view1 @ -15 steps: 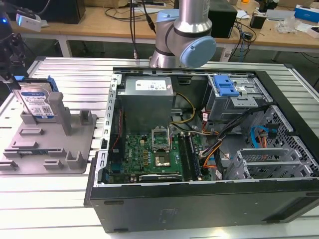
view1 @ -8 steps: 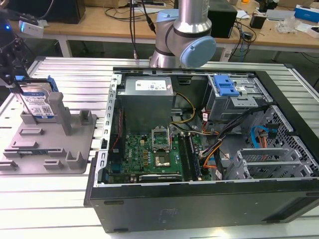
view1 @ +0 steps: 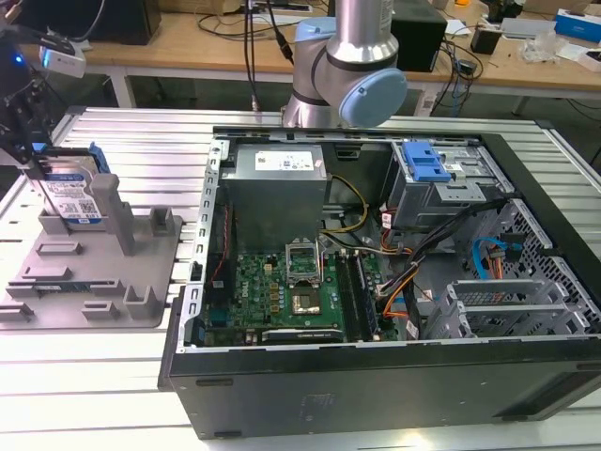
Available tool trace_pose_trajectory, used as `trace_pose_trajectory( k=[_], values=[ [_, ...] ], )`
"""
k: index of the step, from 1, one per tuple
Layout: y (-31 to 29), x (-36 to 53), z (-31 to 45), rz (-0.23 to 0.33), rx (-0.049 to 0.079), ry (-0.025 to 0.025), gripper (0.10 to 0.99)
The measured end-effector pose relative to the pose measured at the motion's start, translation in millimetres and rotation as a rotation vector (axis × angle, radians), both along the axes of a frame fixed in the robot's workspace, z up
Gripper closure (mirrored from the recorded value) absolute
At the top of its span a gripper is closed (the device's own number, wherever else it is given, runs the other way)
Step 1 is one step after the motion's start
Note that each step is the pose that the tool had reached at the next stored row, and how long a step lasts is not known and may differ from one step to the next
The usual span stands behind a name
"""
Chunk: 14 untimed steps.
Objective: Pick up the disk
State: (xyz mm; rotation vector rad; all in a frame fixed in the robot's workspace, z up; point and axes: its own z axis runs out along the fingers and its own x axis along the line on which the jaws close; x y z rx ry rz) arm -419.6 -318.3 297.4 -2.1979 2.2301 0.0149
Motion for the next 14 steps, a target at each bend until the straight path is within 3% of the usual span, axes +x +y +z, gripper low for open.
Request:
trace_pose_trajectory(
  k=[1,2,14],
  values=[
    [0.0,-0.1,-0.6,0.000,0.000,0.0001,0.624],
    [0.0,-0.1,-1.3,0.000,0.000,0.0001,0.694],
    [0.0,-0.2,-2.5,0.000,0.000,-0.0001,0.694]
  ],
)
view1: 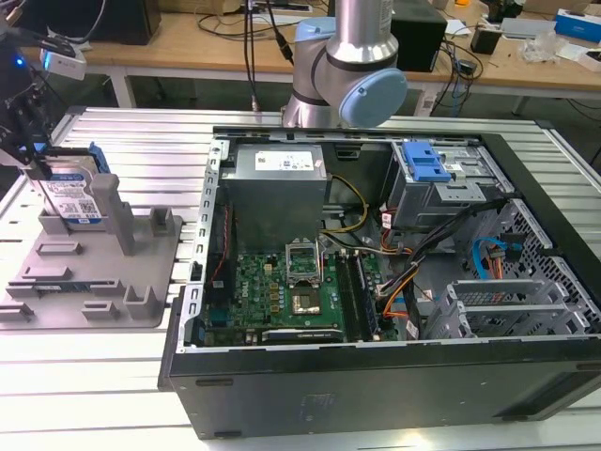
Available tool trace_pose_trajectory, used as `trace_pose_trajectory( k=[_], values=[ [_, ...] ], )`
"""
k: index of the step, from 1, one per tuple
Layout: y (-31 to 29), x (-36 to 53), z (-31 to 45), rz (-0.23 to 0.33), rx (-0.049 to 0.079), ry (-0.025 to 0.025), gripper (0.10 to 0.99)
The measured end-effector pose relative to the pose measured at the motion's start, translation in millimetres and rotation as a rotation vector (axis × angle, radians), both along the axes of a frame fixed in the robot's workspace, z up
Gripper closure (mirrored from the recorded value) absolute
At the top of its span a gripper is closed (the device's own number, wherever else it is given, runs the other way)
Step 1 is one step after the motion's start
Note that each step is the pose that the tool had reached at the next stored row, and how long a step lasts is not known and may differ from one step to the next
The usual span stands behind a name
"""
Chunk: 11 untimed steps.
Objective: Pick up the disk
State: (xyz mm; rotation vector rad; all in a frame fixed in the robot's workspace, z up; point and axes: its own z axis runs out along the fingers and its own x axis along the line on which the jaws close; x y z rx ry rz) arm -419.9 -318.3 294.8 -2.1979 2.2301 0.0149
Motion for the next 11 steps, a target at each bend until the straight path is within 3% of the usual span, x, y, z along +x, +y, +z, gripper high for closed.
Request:
trace_pose_trajectory(
  k=[11],
  values=[
    [-0.4,0.0,-0.9,0.000,0.000,0.0000,0.718]
  ],
)
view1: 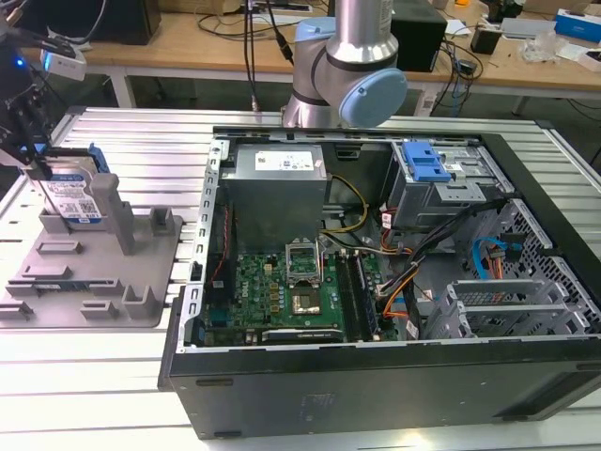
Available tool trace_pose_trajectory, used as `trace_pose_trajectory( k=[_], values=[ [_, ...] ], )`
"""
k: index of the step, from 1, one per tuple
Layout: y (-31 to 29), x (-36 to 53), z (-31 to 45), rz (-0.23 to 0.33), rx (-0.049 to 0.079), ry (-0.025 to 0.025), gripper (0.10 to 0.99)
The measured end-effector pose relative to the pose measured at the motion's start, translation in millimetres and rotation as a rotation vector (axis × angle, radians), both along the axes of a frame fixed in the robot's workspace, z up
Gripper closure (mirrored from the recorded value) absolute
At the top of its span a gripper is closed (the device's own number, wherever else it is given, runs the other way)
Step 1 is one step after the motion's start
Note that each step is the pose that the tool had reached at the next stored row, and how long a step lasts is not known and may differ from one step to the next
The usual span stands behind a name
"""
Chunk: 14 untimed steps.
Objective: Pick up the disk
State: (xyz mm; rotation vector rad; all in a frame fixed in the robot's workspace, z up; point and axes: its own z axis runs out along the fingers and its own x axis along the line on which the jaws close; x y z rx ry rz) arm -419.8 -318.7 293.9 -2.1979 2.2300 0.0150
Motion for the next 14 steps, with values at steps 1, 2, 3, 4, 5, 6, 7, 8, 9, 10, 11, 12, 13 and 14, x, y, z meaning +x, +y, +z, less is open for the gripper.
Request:
trace_pose_trajectory(
  k=[1,2,3,4,5,6,7,8,9,10,11,12,13,14],
  values=[
    [-0.1,-0.1,0.2,0.000,0.000,-0.0001,0.718],
    [-0.1,-0.1,0.6,0.000,0.000,-0.0004,0.718],
    [-0.2,0.0,4.0,0.000,0.000,-0.0006,0.718],
    [-0.2,0.0,14.6,0.000,0.000,-0.0001,0.718],
    [-0.2,0.0,23.4,0.000,0.000,0.0000,0.718],
    [-0.2,0.0,28.3,0.000,0.000,0.0000,0.718],
    [-0.2,0.0,32.5,0.000,0.000,0.0000,0.718],
    [-0.2,0.0,37.1,0.000,0.000,-0.0001,0.718],
    [-0.2,0.0,41.9,0.001,0.000,0.0001,0.718],
    [-0.2,0.0,46.9,0.001,0.000,0.0000,0.718],
    [-0.1,0.0,51.1,0.001,0.000,0.0000,0.718],
    [-0.2,0.0,56.8,0.002,0.000,0.0000,0.718],
    [-0.2,0.0,61.5,0.002,0.000,0.0000,0.718],
    [-0.2,0.0,66.9,0.003,0.000,-0.0001,0.718]
  ],
)
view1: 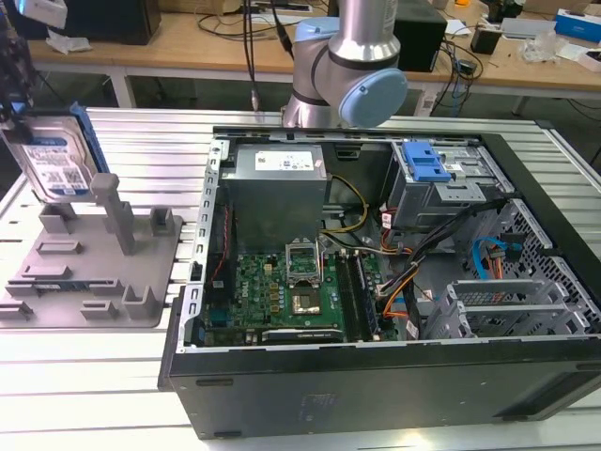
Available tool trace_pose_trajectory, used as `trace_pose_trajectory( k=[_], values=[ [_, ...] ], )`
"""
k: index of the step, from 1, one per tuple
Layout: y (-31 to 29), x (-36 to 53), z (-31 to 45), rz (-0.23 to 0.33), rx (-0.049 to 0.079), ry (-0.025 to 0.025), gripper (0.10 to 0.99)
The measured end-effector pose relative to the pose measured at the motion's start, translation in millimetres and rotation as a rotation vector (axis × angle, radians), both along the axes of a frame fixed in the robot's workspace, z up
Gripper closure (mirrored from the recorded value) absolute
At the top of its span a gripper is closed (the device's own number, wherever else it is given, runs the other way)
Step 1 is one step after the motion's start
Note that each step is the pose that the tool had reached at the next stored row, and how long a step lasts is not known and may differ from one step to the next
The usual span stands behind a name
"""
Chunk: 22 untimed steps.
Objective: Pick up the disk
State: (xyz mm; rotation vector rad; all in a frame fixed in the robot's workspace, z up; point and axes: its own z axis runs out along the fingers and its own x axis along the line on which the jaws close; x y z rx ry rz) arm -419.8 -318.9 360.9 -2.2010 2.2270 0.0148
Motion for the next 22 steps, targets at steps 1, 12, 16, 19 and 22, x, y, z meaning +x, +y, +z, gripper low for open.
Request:
trace_pose_trajectory(
  k=[1,12,16,19,22],
  values=[
    [0.0,0.0,4.4,0.000,0.000,0.0001,0.718],
    [0.0,0.0,70.2,0.009,0.000,0.0001,0.718],
    [0.0,0.0,94.1,0.015,0.000,0.0000,0.718],
    [0.0,0.0,109.9,0.020,0.000,0.0000,0.718],
    [-0.1,0.0,111.4,0.020,0.000,-0.0001,0.718]
  ],
)
